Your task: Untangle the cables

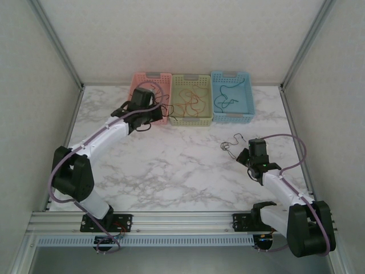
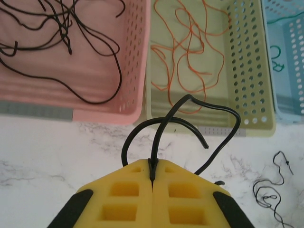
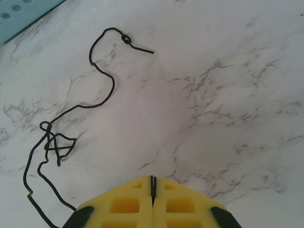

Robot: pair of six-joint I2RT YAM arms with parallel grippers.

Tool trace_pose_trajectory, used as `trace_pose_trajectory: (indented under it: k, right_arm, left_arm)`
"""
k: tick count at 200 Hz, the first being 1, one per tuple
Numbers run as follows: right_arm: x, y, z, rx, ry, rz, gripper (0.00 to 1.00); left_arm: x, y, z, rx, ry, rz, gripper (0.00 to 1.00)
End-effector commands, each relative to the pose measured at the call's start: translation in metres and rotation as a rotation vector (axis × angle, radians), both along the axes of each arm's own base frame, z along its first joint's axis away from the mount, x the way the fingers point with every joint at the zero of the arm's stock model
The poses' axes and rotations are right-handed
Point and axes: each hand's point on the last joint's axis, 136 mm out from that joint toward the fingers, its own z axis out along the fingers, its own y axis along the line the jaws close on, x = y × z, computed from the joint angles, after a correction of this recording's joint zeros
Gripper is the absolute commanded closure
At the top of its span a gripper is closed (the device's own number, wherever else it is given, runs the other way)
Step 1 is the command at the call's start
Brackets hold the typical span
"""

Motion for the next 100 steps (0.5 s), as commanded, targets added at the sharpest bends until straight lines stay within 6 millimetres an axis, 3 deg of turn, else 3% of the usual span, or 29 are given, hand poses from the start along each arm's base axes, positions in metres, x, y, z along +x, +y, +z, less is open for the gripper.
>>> trace_pose_trajectory:
  k: [1,39,65,75,89,100]
  right_arm:
    - [-0.001,0.0,-0.004,0.006,0.008,-0.001,1.0]
    - [-0.001,0.001,-0.003,0.008,0.009,0.004,1.0]
    - [-0.001,0.001,-0.003,0.009,0.011,0.005,1.0]
    - [-0.001,0.001,-0.004,0.009,0.012,0.007,1.0]
    - [-0.001,0.001,-0.003,0.009,0.011,0.007,1.0]
    - [-0.001,0.002,-0.004,0.009,0.012,0.008,1.0]
  left_arm:
    - [0.02,0.014,0.004,-0.01,0.026,0.036,1.0]
    - [0.06,0.058,-0.01,0.05,0.07,0.148,1.0]
    - [0.086,0.066,-0.023,0.047,0.105,0.176,1.0]
    - [0.093,0.066,-0.029,0.06,0.121,0.173,0.91]
    - [0.099,0.065,-0.038,0.079,0.145,0.172,0.7]
    - [0.101,0.066,-0.043,0.09,0.156,0.174,0.61]
